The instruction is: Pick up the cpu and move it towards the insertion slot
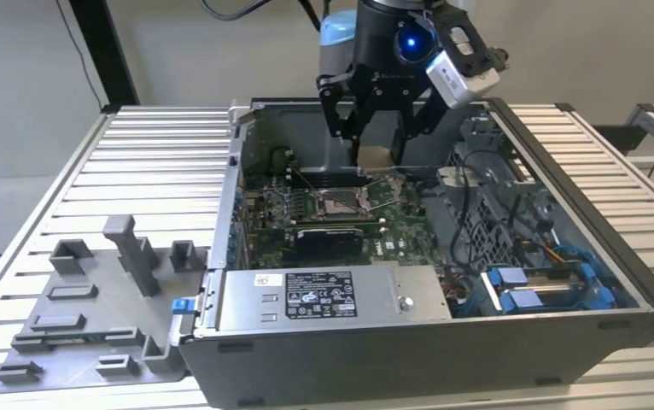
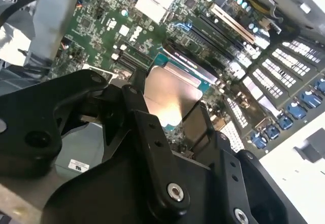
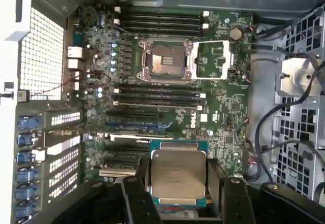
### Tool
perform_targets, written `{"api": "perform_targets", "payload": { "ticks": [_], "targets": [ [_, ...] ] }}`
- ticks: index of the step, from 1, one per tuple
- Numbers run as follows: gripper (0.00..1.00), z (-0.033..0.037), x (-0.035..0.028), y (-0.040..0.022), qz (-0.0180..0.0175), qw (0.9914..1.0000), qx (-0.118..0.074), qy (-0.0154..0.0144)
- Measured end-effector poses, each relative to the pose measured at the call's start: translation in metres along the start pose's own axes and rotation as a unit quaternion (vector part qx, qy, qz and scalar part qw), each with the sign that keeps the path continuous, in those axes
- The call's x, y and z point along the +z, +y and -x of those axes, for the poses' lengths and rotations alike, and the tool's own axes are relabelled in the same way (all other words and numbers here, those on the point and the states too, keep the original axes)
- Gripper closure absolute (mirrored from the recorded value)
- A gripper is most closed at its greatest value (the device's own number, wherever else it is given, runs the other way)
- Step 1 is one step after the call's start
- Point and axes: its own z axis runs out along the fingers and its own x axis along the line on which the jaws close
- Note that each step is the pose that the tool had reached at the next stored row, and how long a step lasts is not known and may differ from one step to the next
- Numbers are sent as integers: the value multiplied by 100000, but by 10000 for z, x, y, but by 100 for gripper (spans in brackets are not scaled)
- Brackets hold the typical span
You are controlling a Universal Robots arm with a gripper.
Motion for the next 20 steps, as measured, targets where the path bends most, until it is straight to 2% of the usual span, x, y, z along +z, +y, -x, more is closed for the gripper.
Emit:
{"api": "perform_targets", "payload": {
  "ticks": [7,20],
  "targets": [
    [100,-112,43,222,-3,100000,-2,-1],
    [100,-96,109,707,4,100000,-6,-4]
  ]
}}
